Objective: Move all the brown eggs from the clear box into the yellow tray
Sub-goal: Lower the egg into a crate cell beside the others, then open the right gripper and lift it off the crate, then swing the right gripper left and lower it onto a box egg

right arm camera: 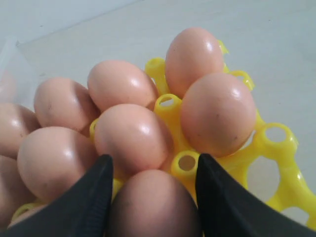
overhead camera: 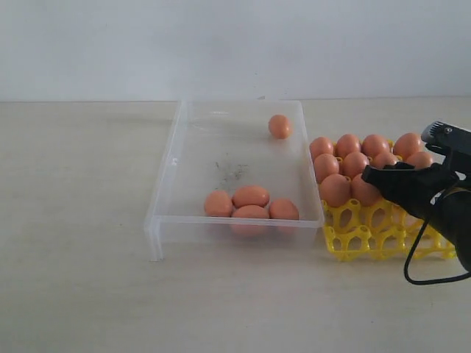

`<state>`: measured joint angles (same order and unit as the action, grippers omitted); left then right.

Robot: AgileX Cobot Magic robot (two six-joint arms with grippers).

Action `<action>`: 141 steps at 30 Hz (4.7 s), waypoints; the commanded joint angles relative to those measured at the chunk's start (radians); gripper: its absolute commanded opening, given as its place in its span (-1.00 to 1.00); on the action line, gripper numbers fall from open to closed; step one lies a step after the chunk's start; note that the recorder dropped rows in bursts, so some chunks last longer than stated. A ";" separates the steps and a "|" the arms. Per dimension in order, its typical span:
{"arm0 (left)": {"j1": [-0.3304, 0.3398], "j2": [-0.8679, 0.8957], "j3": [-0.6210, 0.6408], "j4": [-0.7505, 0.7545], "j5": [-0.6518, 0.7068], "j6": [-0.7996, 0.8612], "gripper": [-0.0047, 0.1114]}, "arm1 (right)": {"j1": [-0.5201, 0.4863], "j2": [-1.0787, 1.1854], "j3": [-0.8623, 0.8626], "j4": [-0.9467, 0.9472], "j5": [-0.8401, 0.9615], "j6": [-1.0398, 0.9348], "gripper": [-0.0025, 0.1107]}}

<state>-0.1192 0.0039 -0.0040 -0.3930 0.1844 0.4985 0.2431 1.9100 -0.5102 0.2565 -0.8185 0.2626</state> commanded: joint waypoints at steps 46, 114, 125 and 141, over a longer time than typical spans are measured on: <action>-0.006 -0.004 0.004 -0.007 -0.007 -0.008 0.42 | 0.006 -0.466 0.009 -0.082 0.591 -0.165 -0.47; -0.006 -0.004 0.004 -0.007 -0.007 -0.008 0.42 | 0.395 -0.366 -0.523 -0.242 1.163 -0.303 -0.85; -0.006 -0.004 0.004 -0.007 -0.007 -0.008 0.42 | 0.395 -0.255 -0.731 -0.178 1.346 -0.323 -0.03; -0.006 -0.004 0.004 -0.007 -0.007 -0.008 0.42 | 0.387 0.279 -1.272 -0.163 1.745 0.135 0.13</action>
<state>-0.1192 0.0039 -0.0040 -0.3930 0.1844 0.4985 0.6379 2.1824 -1.7731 0.0662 0.9458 0.3339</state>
